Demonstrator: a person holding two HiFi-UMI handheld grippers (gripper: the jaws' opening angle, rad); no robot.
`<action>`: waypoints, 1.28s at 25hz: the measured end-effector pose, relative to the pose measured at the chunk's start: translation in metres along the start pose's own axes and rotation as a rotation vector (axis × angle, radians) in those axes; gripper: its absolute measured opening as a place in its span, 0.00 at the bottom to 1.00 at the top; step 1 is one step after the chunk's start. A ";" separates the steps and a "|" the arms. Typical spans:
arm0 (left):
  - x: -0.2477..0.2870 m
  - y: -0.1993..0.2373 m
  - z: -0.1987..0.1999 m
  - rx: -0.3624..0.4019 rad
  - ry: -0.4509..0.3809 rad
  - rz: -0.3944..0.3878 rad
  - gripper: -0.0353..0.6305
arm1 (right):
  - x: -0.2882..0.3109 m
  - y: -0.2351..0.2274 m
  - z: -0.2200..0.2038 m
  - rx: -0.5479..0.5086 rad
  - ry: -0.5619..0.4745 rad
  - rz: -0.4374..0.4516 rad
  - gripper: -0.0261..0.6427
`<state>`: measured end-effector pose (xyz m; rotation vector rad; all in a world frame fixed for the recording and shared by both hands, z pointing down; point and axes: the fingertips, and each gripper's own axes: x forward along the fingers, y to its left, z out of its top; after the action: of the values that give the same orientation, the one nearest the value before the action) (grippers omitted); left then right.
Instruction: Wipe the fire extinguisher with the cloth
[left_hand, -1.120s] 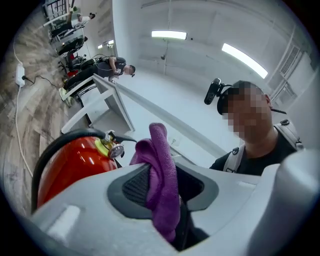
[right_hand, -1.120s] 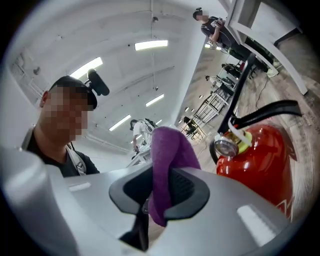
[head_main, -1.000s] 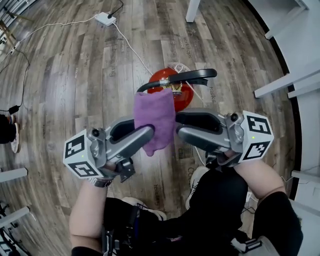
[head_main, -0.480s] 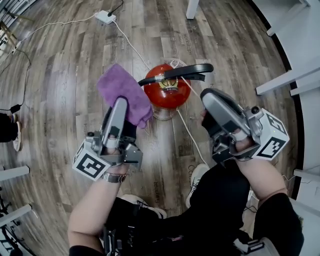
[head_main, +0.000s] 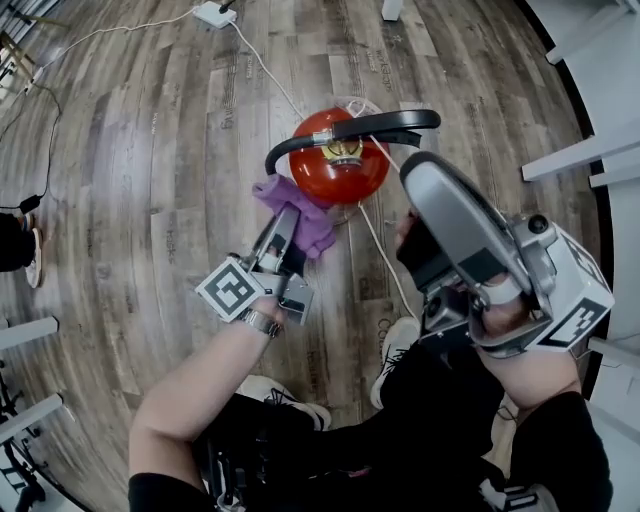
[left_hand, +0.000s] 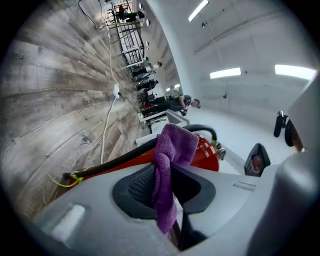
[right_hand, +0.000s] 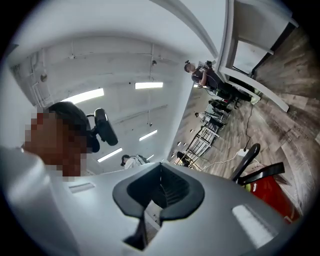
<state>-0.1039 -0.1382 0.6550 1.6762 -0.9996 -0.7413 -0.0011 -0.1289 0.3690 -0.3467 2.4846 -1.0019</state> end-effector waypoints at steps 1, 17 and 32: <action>-0.001 0.023 -0.008 0.027 0.038 0.051 0.16 | -0.001 -0.001 -0.006 -0.021 0.013 0.003 0.04; -0.012 0.196 -0.067 0.032 0.305 0.315 0.15 | -0.023 -0.047 -0.021 -0.114 0.068 -0.048 0.04; 0.015 -0.070 0.102 0.466 0.572 -0.331 0.16 | -0.017 -0.063 -0.015 -0.333 0.111 -0.096 0.04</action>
<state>-0.1641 -0.1863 0.5567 2.3186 -0.5088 -0.1959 0.0107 -0.1581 0.4276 -0.5305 2.7612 -0.6548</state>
